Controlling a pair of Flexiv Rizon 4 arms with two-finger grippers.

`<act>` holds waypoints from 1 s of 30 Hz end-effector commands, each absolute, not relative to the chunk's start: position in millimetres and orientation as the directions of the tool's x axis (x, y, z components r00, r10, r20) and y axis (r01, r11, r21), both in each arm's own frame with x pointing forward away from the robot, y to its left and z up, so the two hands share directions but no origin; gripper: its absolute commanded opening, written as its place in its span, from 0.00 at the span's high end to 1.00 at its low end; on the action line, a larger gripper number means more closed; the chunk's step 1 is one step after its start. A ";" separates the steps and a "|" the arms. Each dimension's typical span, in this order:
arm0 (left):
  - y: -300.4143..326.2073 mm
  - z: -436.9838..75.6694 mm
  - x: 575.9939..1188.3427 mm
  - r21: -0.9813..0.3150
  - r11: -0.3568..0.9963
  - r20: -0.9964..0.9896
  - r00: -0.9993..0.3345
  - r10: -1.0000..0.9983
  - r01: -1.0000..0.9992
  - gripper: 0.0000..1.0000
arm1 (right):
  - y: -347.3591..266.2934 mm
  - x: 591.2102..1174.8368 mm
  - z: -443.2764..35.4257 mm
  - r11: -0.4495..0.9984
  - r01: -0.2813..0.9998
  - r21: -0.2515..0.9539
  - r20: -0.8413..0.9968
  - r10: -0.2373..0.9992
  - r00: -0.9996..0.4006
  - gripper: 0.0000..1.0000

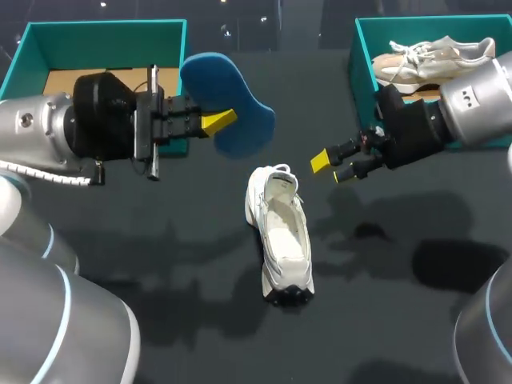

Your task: Take the shoe out of the shoebox, open the shoe tongue, remove and reinsert the insole, then place the shoe into the shoebox

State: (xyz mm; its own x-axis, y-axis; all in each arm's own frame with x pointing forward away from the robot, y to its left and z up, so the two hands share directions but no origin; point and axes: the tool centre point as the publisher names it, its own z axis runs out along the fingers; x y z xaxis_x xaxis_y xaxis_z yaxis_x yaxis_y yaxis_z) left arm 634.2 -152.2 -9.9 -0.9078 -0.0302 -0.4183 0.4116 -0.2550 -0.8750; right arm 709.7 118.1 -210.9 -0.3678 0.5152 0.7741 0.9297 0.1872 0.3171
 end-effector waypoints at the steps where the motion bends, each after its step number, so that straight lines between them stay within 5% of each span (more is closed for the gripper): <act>1: -161.2 -23.6 649.9 -0.611 -0.310 -0.750 -0.658 -0.068 0.729 1.00 | 110.9 710.4 -202.3 0.157 0.950 0.271 0.846 0.432 -0.313 0.00; 6: -164.8 -34.1 660.3 -0.382 -0.335 -0.902 -0.427 -0.071 0.861 1.00 | 112.5 714.7 -183.0 0.158 0.961 0.226 0.891 0.366 -0.269 0.00; 8: -164.5 -40.8 665.5 -0.084 -0.348 -0.988 -0.124 -0.095 0.934 1.00 | 114.3 717.8 -177.8 0.161 0.971 0.174 0.917 0.333 -0.220 0.00; 30: -177.3 -85.8 686.9 -0.056 -0.259 -0.998 -0.058 -0.003 0.964 1.00 | 113.4 725.4 -154.8 0.092 0.983 0.158 0.940 0.292 -0.178 0.00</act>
State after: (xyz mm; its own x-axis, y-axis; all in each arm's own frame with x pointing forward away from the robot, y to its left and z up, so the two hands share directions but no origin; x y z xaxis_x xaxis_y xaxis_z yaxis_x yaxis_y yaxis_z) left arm 678.3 -171.8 -83.1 -0.1111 -0.0294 -0.9934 0.9666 -0.2353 -0.1011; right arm 729.2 112.8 -157.3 -0.1791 0.2938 0.9389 0.9825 0.1036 0.1550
